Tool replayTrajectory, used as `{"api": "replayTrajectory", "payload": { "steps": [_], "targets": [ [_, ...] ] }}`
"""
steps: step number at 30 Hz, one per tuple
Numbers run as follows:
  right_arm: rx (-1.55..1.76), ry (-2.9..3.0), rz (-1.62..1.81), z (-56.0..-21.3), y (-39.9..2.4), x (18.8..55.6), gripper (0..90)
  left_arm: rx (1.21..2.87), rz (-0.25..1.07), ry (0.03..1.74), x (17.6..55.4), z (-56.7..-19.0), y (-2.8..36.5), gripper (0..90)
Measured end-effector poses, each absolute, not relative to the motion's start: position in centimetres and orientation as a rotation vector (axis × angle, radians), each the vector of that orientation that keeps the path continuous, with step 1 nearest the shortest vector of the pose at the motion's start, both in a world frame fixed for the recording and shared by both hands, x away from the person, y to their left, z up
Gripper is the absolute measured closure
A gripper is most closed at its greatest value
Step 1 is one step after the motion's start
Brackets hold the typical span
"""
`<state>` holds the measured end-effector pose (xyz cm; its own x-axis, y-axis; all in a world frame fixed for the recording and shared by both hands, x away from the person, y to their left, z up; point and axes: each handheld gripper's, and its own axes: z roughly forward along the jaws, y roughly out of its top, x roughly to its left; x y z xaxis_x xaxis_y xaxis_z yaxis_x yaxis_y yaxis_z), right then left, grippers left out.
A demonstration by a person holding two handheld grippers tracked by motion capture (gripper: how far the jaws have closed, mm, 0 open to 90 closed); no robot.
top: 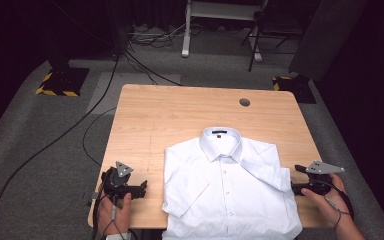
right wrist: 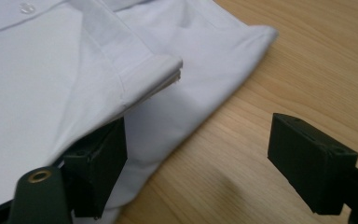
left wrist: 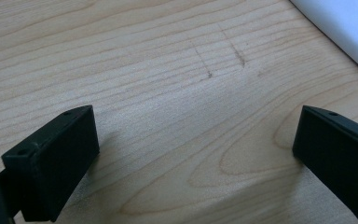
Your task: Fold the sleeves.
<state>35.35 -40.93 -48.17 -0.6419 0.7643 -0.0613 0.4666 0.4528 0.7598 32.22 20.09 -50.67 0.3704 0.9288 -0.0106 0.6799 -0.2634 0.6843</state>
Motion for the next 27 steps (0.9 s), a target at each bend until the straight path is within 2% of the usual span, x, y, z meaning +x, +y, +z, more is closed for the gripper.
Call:
{"api": "replayTrajectory", "payload": {
  "steps": [14, 27],
  "targets": [
    [0.953, 2.352, 1.105, -46.8, -39.5, 33.0, 19.0, 2.033, 0.535, 1.384, 32.2, -50.7, 20.1, 0.3],
    [1.049, 2.248, 1.084, -46.3, -42.5, 33.8, 19.0, 2.033, 0.535, 1.384, 32.2, -50.7, 20.1, 0.3]
  ]
}}
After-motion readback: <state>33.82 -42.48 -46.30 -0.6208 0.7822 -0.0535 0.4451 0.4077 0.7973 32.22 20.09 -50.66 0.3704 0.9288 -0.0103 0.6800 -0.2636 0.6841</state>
